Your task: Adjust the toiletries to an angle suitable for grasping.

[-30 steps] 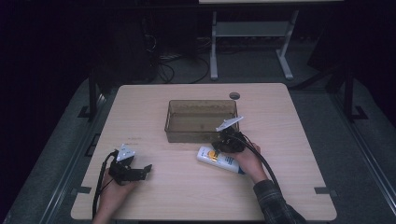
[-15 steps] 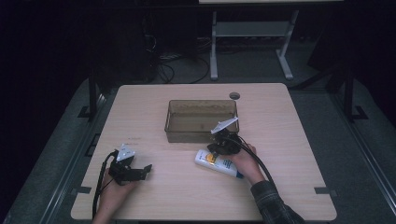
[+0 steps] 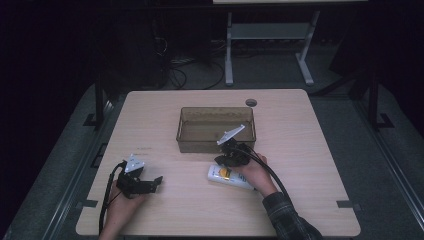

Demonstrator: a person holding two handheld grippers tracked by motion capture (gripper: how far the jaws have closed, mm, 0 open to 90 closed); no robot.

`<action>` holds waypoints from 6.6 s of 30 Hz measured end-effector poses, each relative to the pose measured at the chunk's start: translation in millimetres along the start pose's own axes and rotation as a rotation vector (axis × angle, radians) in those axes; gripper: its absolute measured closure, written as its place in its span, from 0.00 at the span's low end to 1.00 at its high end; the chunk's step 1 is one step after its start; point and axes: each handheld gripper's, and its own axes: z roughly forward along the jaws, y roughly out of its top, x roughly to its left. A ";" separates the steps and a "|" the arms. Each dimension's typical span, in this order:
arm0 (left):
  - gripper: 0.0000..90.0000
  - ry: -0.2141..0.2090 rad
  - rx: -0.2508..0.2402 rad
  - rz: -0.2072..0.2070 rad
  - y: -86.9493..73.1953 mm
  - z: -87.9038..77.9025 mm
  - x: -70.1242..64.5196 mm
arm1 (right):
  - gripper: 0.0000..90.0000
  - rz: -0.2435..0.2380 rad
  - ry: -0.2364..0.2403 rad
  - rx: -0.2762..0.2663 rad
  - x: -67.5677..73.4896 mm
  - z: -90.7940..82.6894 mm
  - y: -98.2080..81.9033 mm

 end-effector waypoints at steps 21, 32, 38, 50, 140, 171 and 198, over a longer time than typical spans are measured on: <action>0.13 0.000 0.000 0.000 0.0 0.0 0.0 | 1.00 -0.082 0.092 0.054 29.8 14.4 2.7; 0.13 -0.001 0.000 0.001 -0.2 -0.3 -0.2 | 1.00 -0.107 0.135 0.064 45.8 13.0 -2.5; 0.13 -0.003 -0.001 -0.004 -0.5 -0.3 -0.7 | 1.00 -0.122 0.152 0.079 56.3 10.9 -4.6; 0.13 -0.003 -0.002 -0.004 -0.6 -0.3 -0.8 | 1.00 -0.118 0.144 0.032 65.3 -2.4 -15.5; 0.14 -0.005 0.002 0.002 -0.8 -1.0 -0.1 | 1.00 0.169 -0.142 -0.074 -16.8 -59.2 -91.3; 0.14 -0.005 0.000 -0.001 -0.9 -0.8 -0.3 | 1.00 0.148 -0.078 -0.141 -1.9 -54.7 -62.5; 0.14 -0.001 0.002 -0.001 -0.3 -0.3 -0.5 | 1.00 0.007 0.040 -0.106 68.0 -13.2 -30.7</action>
